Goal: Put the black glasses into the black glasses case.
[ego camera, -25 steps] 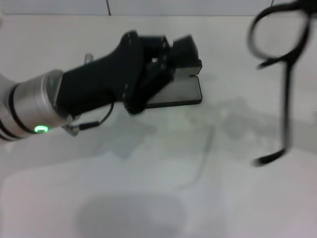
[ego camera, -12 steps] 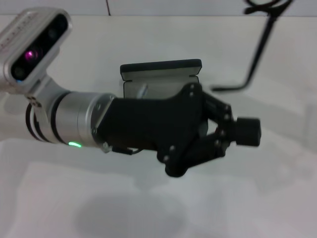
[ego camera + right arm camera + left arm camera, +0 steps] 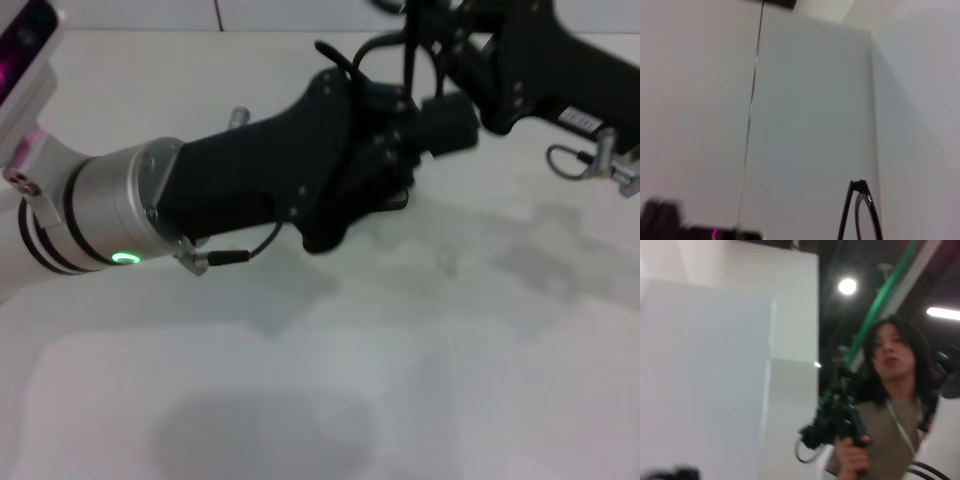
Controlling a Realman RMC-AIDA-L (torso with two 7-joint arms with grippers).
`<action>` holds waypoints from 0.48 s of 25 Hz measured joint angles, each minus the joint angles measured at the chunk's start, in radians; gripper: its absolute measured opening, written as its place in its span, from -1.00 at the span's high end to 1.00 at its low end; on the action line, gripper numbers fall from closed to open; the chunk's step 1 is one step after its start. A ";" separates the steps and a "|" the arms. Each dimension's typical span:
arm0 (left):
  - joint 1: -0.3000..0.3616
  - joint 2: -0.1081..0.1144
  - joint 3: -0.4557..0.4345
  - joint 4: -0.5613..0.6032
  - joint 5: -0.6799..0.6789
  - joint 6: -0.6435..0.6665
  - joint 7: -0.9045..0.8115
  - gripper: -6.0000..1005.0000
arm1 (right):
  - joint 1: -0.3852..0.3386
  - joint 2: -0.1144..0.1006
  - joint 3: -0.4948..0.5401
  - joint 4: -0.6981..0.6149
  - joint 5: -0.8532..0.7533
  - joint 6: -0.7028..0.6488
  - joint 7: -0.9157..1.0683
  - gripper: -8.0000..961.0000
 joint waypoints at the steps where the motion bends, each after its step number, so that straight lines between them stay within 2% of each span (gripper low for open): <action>1: 0.001 0.000 -0.001 -0.011 -0.016 -0.004 0.000 0.93 | -0.003 0.000 -0.022 -0.008 0.000 0.015 0.000 0.88; 4: 0.003 0.003 -0.003 -0.055 -0.065 -0.045 -0.006 0.93 | -0.008 0.000 -0.075 -0.031 0.000 0.053 0.001 0.88; 12: 0.011 0.005 -0.005 -0.065 -0.066 -0.121 -0.037 0.93 | -0.014 0.000 -0.144 -0.059 0.003 0.064 0.006 0.89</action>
